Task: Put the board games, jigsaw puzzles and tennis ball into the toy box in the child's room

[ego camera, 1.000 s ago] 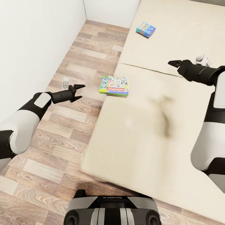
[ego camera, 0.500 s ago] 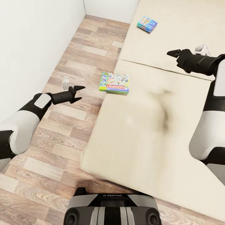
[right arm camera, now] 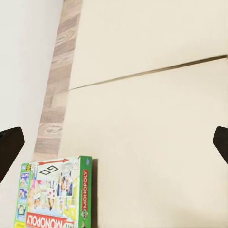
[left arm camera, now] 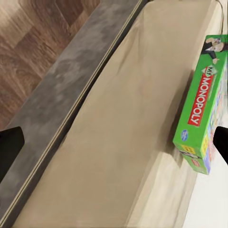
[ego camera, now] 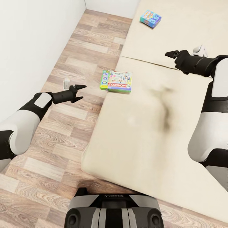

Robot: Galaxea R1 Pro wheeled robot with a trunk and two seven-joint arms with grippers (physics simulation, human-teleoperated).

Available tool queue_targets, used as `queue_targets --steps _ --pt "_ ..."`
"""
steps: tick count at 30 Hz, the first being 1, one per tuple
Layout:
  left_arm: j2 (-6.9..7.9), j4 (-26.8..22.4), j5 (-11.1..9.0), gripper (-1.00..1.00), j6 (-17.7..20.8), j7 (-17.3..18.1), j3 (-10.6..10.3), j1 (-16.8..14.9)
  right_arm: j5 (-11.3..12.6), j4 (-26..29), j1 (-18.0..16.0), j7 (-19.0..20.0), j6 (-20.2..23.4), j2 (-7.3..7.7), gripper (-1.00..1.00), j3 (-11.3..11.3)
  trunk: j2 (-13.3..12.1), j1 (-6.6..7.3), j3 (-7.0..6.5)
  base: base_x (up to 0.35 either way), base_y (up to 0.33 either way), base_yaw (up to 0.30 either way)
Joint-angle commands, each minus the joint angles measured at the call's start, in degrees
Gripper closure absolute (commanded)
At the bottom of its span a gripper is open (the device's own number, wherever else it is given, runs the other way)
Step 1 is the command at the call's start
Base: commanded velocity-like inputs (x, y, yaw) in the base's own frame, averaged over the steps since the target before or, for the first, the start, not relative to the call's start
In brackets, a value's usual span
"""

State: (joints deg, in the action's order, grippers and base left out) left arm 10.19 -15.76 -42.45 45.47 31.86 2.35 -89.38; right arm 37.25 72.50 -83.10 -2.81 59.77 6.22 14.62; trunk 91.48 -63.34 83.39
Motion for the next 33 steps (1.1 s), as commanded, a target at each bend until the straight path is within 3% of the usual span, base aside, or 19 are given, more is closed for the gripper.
queue_targets --steps 1,19,33 --pt "-0.01 0.02 0.14 -1.00 0.31 0.12 0.23 -0.04 0.37 0.03 -0.03 -0.30 0.23 0.00 -1.00 0.04 0.01 0.00 0.12 0.000 0.000 0.000" --pt "-0.92 0.03 -0.04 -1.00 1.20 0.18 0.28 -2.53 0.36 0.25 0.07 -1.50 0.23 -0.43 -1.00 0.01 0.01 0.00 1.79 0.000 0.000 0.000" --pt "-3.88 0.03 0.00 -1.00 1.43 0.28 0.29 -6.65 0.36 0.27 0.80 -1.66 0.23 -0.50 -1.00 -0.18 0.01 0.00 2.26 0.000 0.000 0.000"
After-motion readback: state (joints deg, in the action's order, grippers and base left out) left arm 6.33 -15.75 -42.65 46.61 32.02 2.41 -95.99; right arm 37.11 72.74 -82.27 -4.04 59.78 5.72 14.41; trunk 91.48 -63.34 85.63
